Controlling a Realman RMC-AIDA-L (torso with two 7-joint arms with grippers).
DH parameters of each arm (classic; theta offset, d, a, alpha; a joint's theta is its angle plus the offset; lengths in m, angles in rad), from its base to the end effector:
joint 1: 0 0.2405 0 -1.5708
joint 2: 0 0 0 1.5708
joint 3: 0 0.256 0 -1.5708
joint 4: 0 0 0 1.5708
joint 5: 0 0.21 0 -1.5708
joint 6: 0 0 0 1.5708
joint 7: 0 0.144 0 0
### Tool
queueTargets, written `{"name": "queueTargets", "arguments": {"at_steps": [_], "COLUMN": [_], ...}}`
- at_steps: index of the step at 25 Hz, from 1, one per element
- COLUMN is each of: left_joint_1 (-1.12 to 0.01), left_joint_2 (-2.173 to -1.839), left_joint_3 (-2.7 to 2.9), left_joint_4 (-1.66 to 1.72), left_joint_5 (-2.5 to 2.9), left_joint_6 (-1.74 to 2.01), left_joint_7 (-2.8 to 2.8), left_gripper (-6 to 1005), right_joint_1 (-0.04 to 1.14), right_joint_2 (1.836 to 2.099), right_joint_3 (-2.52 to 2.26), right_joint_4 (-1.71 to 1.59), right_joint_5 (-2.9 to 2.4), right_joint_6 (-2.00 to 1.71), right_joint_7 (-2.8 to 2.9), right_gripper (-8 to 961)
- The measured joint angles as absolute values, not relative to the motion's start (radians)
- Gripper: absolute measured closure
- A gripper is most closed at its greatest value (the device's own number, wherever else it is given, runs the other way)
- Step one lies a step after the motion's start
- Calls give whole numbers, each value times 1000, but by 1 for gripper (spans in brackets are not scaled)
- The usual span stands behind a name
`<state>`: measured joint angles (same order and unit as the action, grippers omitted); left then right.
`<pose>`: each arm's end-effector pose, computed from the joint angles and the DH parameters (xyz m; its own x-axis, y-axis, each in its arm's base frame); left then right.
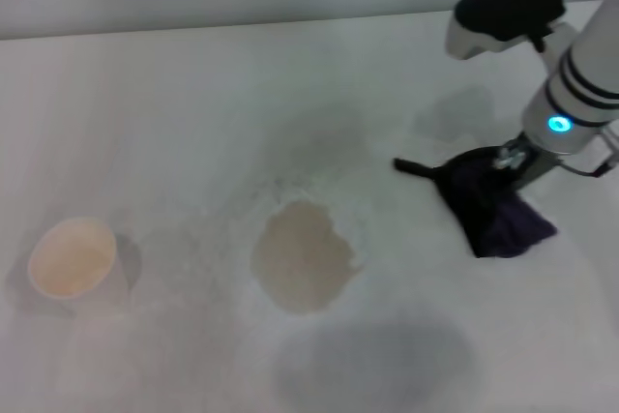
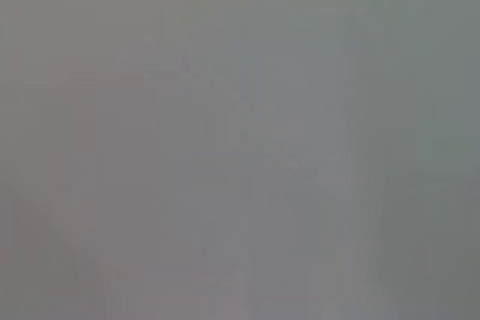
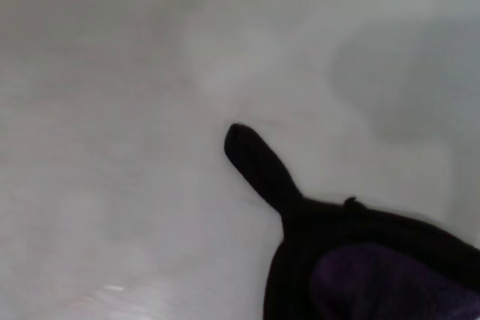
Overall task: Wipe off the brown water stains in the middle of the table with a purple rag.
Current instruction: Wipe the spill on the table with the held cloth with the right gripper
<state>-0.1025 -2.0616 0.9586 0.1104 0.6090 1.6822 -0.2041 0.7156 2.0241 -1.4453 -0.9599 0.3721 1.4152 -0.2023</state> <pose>-0.3718 0.1991 0.0459 0.7650 -0.2771 0.5813 0.5804 -0.0946 -0.8089 0.2469 0.3734 -0.0108 0.3549 -0.9173 0.1808 -0.6532 -0.3816 -0.6540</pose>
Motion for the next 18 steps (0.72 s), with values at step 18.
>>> {"name": "queueTargets", "arguments": {"at_steps": [18], "left_joint_1": [-93], "left_joint_2": [-2069], "left_joint_3": [962], "left_joint_4": [110], "left_joint_5": [614], "left_joint_6": [1686], "left_joint_7": [-204], "left_gripper": [116], "right_joint_1": [846], "right_joint_2": [2028], "right_joint_3": [-2043], "right_joint_4": [-1084], "right_joint_5": [778], "right_joint_6": [1282], "right_joint_7": [8], "right_gripper": [847]}}
